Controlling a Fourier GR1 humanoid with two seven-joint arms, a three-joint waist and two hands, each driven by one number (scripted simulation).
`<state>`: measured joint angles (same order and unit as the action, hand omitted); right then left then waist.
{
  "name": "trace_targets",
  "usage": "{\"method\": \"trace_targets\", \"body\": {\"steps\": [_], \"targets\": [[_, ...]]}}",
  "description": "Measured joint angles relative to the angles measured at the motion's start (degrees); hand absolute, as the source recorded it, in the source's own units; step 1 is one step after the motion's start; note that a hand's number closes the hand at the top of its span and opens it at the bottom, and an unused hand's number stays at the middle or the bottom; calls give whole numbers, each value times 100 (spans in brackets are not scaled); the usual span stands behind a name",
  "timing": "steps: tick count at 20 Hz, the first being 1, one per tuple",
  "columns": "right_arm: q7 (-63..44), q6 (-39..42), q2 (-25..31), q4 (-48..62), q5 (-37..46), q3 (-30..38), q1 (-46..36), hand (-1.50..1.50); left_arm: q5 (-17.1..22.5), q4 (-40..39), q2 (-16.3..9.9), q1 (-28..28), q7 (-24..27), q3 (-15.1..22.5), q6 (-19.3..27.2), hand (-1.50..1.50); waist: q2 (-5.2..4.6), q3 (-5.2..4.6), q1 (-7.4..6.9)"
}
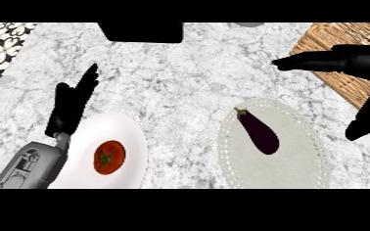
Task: Pick the eggplant from the placemat and place it in the basket
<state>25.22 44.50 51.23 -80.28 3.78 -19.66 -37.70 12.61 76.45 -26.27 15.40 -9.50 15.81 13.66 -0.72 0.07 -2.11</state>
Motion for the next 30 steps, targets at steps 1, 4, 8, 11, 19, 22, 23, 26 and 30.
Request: {"method": "trace_targets", "body": {"steps": [1,4,8,11,19,22,23,26,30], "targets": [[60,-43,17,50,67,-114,-18,-150,-2,-4,8,39,-38,-4,-14,0,-1,0,1],[221,-162,70,268,202,-358,-141,-150,-47,-18,7,25,-24,-37,-25,0,4,1,0],[535,-468,-4,624,370,-578,-181,-150,-105,41,50,34,-119,-58,-18,0,17,0,27],[828,-736,-73,982,538,-670,-241,-150,-156,53,91,-52,-66,-94,-19,0,23,0,43],[1299,-1301,-471,1700,927,-974,-321,-150,-220,-26,143,-25,-98,-273,-143,0,36,-3,92],[1350,-1394,-659,1847,1007,-1128,-300,-150,-305,34,155,-91,-97,-283,-134,0,43,-4,94],[1373,-1419,-688,1854,1045,-1182,-276,-150,-340,66,190,-141,-108,-267,-104,0,47,-3,101],[1427,-1506,-925,2107,1174,-1323,-353,-150,-369,18,242,-105,-104,-318,-139,0,42,-3,102],[1494,-1630,-1124,2233,1315,-1429,-305,-150,-345,99,162,-140,-152,-469,-286,0,52,-5,121]]}}
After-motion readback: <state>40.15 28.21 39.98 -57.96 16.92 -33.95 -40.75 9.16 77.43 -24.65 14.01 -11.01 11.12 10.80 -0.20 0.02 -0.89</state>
